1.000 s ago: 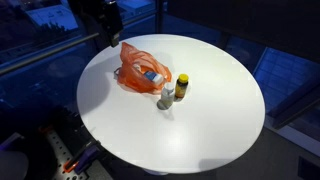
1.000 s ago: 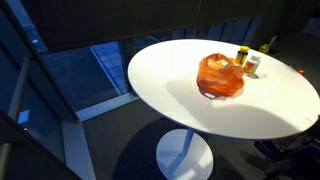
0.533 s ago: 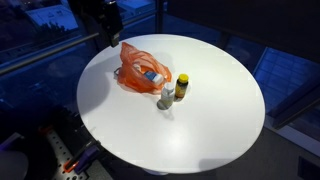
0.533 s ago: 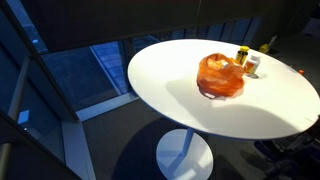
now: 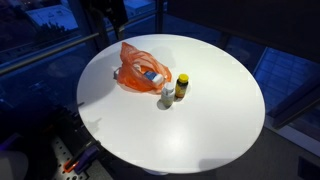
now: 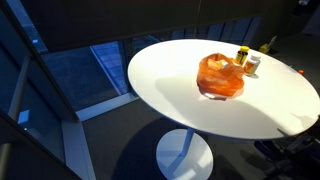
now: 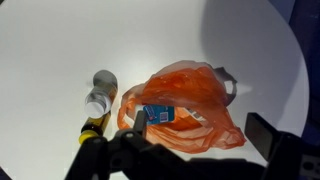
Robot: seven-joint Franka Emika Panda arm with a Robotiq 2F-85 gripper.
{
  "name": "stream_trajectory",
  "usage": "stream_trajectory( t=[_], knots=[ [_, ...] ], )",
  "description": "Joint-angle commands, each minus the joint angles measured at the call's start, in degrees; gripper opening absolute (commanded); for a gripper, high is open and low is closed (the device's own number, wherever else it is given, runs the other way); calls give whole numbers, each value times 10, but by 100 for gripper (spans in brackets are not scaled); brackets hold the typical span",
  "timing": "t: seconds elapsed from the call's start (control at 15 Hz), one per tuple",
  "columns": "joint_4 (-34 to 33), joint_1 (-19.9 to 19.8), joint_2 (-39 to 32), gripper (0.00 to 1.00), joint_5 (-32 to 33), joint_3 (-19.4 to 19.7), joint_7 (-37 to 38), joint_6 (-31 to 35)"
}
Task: Remove the blue bottle from the plastic bag and put it on the table
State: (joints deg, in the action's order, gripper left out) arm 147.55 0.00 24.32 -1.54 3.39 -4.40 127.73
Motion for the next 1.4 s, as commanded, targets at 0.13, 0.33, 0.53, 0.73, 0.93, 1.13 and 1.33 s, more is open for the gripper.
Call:
stream_trajectory(
  t=[0.13, 0.33, 0.53, 0.73, 0.93, 1.13, 1.33],
  knots=[
    [-73, -9, -96, 100, 9, -26, 67, 30],
    [-100, -12, -142, 100, 14, -25, 82, 51],
    [-128, -16, -191, 100, 17, -22, 94, 67],
    [-148, -22, -238, 100, 23, -18, 110, 80],
    [-161, -24, -282, 100, 26, -11, 131, 100],
    [-167, -21, -320, 100, 41, -3, 177, 127],
    [-165, -14, -343, 100, 60, 8, 244, 163]
  ],
)
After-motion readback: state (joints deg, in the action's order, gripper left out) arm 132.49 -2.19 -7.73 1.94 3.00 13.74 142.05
